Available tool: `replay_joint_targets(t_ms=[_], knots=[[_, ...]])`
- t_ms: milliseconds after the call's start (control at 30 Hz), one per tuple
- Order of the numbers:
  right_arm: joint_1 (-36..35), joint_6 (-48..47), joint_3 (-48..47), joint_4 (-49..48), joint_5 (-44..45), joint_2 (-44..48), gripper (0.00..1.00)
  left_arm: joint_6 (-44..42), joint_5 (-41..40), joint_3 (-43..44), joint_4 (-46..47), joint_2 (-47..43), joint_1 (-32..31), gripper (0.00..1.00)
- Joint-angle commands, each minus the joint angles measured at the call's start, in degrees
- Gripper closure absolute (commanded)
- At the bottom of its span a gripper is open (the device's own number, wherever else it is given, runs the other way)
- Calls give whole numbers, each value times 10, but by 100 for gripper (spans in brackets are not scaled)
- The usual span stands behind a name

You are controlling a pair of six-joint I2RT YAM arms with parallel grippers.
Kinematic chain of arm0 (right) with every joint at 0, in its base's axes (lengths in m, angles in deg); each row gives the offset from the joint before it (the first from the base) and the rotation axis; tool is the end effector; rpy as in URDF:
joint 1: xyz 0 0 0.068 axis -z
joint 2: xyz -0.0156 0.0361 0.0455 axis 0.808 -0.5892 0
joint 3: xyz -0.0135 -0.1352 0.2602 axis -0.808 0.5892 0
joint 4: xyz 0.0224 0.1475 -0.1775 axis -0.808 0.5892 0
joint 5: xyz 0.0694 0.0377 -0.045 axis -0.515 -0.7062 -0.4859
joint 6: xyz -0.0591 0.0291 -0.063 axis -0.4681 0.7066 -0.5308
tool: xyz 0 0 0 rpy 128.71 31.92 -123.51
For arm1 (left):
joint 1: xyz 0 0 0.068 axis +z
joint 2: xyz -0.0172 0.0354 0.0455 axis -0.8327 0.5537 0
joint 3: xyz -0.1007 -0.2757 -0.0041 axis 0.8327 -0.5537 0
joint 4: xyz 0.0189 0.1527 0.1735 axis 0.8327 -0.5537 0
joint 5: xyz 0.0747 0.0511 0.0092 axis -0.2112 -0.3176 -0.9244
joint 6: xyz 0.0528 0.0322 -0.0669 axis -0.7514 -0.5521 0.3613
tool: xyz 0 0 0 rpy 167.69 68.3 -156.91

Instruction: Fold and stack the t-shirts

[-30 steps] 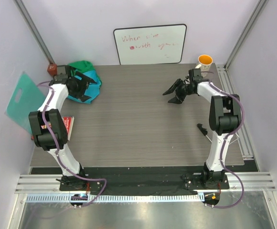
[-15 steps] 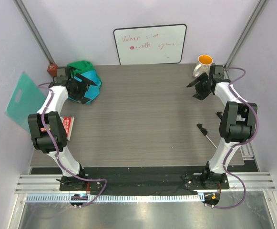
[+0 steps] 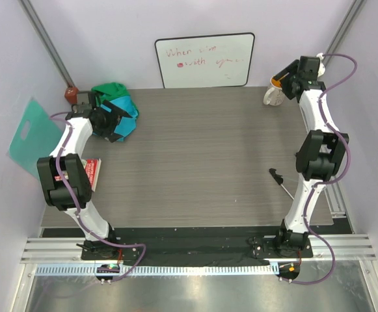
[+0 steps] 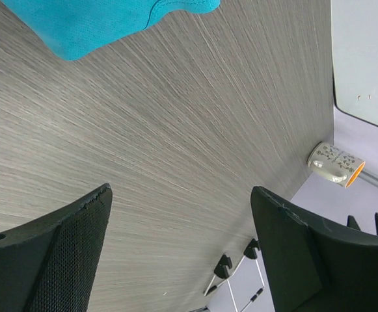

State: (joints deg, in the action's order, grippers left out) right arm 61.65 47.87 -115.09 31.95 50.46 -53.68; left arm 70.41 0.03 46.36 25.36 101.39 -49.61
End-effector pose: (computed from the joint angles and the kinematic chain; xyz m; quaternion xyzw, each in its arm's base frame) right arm 0.5079 -0.0659 0.3121 0.3741 0.7880 0.1686 0.4590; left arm 0.3868 0.0196 0.2613 -0.4556 0.8162 -0.2771 0.2225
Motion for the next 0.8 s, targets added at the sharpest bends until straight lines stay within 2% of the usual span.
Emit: replay_joint_targets(t_ms=[0, 233, 400, 533, 767], knots=[[22, -54, -84, 6, 48, -58, 30, -16, -12, -10, -3, -43, -2, 13], [49, -51, -191, 48, 29, -128, 30, -20, -17, -12, -9, -48, -2, 13], [56, -53, -212, 49, 29, -149, 30, -18, -17, -8, -12, -42, -2, 13], [55, -44, -239, 48, -14, -173, 30, -16, -16, -8, -12, -37, -1, 13], [54, -34, -243, 46, -29, -203, 30, -15, -18, -4, -12, -35, -2, 13]])
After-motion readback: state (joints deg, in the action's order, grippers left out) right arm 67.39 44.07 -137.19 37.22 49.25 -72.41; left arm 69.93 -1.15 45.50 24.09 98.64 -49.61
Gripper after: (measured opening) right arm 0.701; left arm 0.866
